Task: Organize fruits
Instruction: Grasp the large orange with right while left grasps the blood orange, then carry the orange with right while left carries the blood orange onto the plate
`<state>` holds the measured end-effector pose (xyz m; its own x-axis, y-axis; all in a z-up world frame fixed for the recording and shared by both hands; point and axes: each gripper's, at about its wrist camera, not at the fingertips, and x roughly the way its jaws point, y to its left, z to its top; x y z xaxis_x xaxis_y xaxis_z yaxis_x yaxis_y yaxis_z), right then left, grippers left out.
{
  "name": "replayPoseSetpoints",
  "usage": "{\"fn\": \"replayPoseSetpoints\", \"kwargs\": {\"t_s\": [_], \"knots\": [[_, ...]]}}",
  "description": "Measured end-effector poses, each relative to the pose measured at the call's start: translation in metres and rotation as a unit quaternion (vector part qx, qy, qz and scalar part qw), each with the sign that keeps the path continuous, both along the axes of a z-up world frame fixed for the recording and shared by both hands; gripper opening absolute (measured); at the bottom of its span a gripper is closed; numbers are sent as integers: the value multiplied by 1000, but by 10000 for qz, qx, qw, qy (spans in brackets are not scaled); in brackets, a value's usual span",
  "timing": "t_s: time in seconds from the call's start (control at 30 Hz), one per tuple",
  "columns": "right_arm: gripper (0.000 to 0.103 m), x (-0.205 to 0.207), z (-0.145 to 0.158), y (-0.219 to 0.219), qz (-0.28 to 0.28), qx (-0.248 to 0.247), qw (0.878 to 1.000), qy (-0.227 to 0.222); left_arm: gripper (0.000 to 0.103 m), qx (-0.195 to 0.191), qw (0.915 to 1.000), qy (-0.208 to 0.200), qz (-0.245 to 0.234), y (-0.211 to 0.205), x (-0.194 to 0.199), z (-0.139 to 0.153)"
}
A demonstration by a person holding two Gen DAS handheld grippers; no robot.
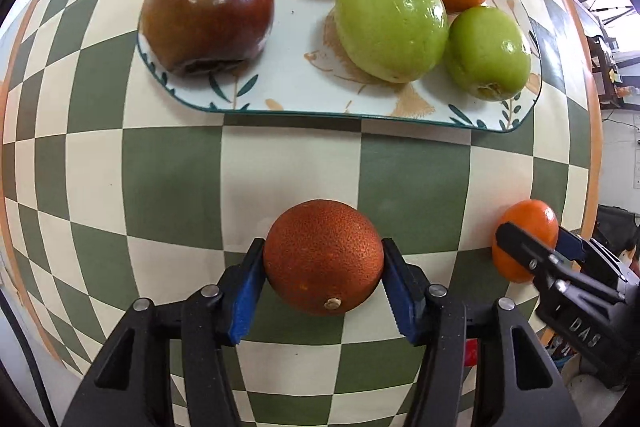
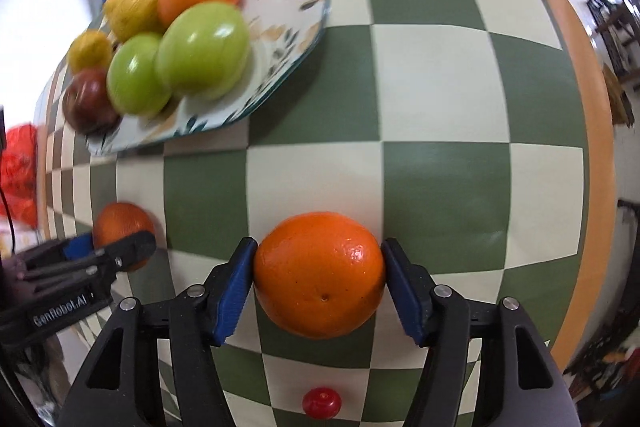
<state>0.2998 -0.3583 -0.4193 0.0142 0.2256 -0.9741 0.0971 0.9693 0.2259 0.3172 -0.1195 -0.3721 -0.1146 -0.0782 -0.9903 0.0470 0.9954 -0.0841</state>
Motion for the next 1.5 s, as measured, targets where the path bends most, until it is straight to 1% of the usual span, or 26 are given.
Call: {"fn": "replayPoseSetpoints", "kwargs": {"t_s": [0.07, 0.17, 0.3, 0.4, 0.5, 0.6, 0.63, 0.73, 0.83, 0.87, 0.97, 1.0, 1.07, 1.17, 1.27, 1.4, 1.5], "knots": [[66, 0, -1, 3, 22, -57, 10000, -10, 53, -4, 10000, 36, 5, 2, -1, -3], [66, 1, 1, 4, -73, 6, 10000, -4, 53, 10, 10000, -8, 18, 2, 1, -3], [65, 2, 2, -3, -100, 111, 9999, -22, 53, -42, 9999, -107, 0, 0, 1, 8], [65, 0, 3, -9, -295, 433, 9986, 25, 53, -149, 9996, -255, 1, 4, -5, 28], [65, -2, 2, -12, -511, 766, 9957, 30, 53, -352, 9985, -418, 53, 6, 1, 54], [65, -1, 10, -14, -709, 1119, 9912, -6, 53, -568, 9967, -561, 171, 15, 9, 78], [65, 1, 11, -17, -749, 1201, 9899, -26, 53, -643, 9959, -595, 227, 19, 15, 87], [65, 15, 26, -20, -900, 1446, 9852, -195, 53, -862, 9927, -732, 429, 33, 33, 109], [65, 31, 43, -26, -1008, 1589, 9813, -401, 53, -902, 9908, -856, 529, 38, 56, 121], [65, 40, 51, -29, -1035, 1591, 9806, -493, 53, -870, 9909, -868, 545, 45, 66, 122], [65, 67, 63, -29, -1087, 1516, 9798, -715, 53, -743, 9918, -906, 513, 48, 91, 122], [65, 75, 67, -32, -1106, 1482, 9797, -774, 53, -655, 9927, -899, 478, 48, 100, 119], [65, 94, 70, -35, -1135, 1393, 9800, -860, 53, -521, 9952, -736, 383, 44, 120, 106], [65, 119, 68, -42, -1117, 1208, 9823, -895, 53, -398, 9979, -381, 338, 41, 141, 82], [65, 135, 62, -46, -1057, 1005, 9856, -851, 53, -205, 9994, -200, 192, 37, 149, 66], [65, 155, 47, -38, -966, 796, 9892, -757, 54, -81, 9999, -42, 144, 34, 151, 51], [66, 167, 38, -33, -826, 673, 9919, -693, 54, -104, 9998, -66, 179, 33, 152, 50]]}}
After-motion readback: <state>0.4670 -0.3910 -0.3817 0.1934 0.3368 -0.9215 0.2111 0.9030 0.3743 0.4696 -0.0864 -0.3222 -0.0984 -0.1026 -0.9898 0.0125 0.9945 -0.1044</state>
